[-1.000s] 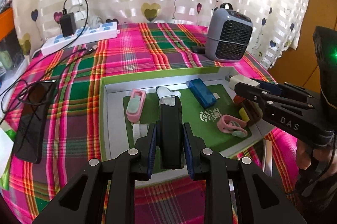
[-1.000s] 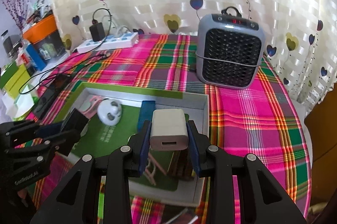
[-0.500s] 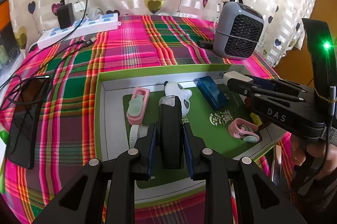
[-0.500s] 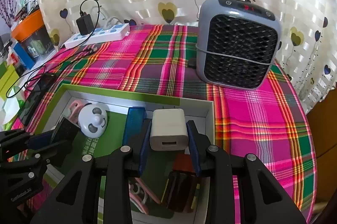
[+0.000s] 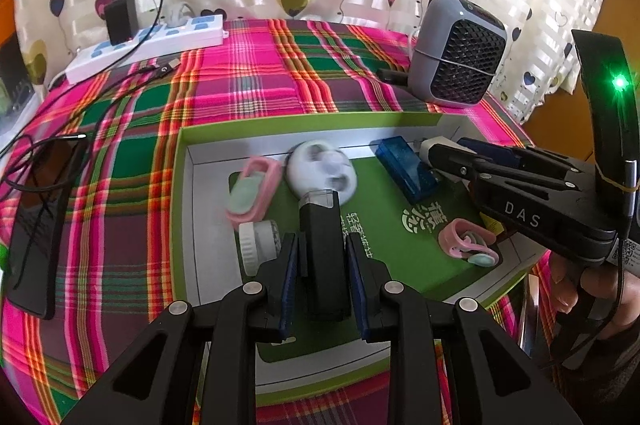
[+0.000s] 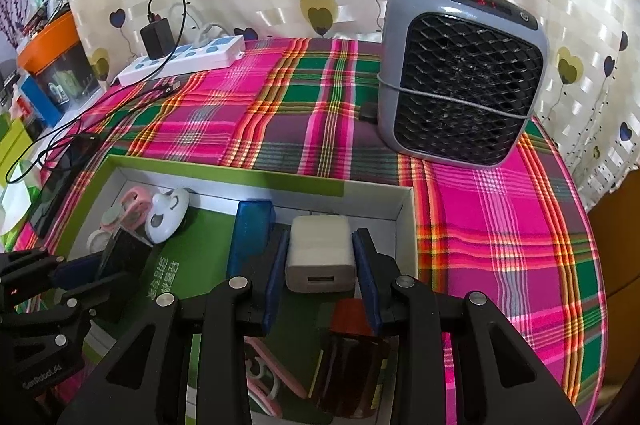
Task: Organize rigid objects
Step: 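Lower the charger into the box and open the right tool while the left releases the remote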
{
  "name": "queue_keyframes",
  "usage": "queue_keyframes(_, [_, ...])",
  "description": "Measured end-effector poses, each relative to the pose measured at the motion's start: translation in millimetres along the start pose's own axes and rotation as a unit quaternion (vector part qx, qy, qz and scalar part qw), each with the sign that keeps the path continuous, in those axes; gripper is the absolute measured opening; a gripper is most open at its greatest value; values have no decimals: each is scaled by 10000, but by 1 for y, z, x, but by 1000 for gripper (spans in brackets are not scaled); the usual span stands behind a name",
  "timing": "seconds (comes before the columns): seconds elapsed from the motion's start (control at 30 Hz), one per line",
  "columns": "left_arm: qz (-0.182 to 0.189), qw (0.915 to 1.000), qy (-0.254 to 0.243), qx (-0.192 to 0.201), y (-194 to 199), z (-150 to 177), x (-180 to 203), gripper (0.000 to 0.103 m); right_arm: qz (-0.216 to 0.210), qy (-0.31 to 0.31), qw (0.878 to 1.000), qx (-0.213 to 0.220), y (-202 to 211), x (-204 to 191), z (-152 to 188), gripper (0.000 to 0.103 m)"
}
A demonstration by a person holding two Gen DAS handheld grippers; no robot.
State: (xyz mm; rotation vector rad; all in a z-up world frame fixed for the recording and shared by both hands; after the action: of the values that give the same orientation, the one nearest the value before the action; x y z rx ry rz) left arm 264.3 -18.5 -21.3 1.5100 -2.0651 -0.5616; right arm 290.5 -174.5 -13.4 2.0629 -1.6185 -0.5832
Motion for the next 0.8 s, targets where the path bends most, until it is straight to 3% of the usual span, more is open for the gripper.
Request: queue_keyframes(0.8, [-62,9999,-78,-50,-1,1,0,24,-16,-152,9999,-13,0,1,1,35])
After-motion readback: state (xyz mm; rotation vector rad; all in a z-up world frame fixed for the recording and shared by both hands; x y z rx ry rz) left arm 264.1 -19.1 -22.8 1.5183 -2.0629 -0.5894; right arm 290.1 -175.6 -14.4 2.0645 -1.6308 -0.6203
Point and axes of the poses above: each gripper's, at about its wrist camera, not at the fingertips, and y roughly against the way its jaws point, x to its right, z to its underside, the point moved 5 cm from there along -y, roughly the way its jaws point, and after that the axes turned 15 degrees about x, right-handed, at the moved point
